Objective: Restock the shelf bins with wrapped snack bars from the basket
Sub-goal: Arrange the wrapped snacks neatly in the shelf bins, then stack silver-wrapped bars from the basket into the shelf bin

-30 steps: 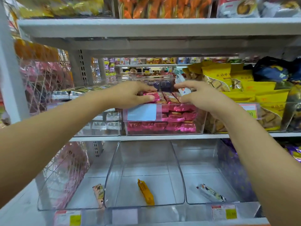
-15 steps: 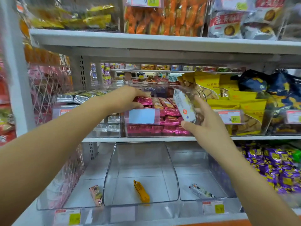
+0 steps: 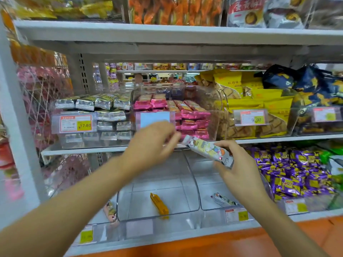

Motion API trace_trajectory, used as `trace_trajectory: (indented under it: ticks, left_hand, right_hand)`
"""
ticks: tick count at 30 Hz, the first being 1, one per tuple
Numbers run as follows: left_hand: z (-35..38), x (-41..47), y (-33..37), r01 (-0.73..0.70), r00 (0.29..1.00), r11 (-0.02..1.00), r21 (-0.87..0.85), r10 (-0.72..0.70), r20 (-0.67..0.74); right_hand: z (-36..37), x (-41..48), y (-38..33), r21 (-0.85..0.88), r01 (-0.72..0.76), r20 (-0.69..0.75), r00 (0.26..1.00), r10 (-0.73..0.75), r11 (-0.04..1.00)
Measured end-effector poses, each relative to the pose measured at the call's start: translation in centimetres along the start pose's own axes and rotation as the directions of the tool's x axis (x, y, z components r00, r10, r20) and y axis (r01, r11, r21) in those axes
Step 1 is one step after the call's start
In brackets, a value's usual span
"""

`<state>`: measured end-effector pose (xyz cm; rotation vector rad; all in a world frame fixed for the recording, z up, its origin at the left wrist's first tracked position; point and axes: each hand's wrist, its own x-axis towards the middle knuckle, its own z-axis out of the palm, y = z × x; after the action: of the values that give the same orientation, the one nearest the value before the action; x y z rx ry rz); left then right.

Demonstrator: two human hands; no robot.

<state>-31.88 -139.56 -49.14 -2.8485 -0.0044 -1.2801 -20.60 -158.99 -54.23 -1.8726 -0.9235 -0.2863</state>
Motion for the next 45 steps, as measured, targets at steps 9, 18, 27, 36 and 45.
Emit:
trace_trajectory:
  ticks: [9, 18, 27, 36, 45]
  left_hand:
    - [12.8, -2.9, -1.0, 0.635, 0.724, 0.734, -0.241, -0.458, 0.515]
    - [21.5, -3.7, -0.6, 0.770, 0.629, 0.498, -0.399, -0.490, 0.603]
    - [24.0, -5.2, -0.4, 0.827, 0.549, 0.325, -0.459, -0.642, 0.535]
    - [24.9, -5.4, -0.2, 0.796, 0.597, 0.411, -0.444, -0.650, 0.469]
    - [24.6, -5.9, 0.0, 0.790, 0.608, 0.420, -0.447, -0.637, 0.475]
  right_hand:
    - [0.8, 0.3, 6.6, -0.190, -0.148, 0.075, 0.984, 0.164, 0.971]
    - [5.9, 5.7, 18.0, -0.577, -0.021, 0.346, 0.899, 0.267, 0.816]
    - [12.2, 13.2, 23.9, -0.405, 0.131, 0.673, 0.713, 0.198, 0.905]
    - [16.4, 13.8, 25.2, -0.378, 0.099, 0.670, 0.715, 0.198, 0.921]
    - [10.2, 12.5, 21.8, -0.742, 0.115, 0.618, 0.498, 0.607, 0.661]
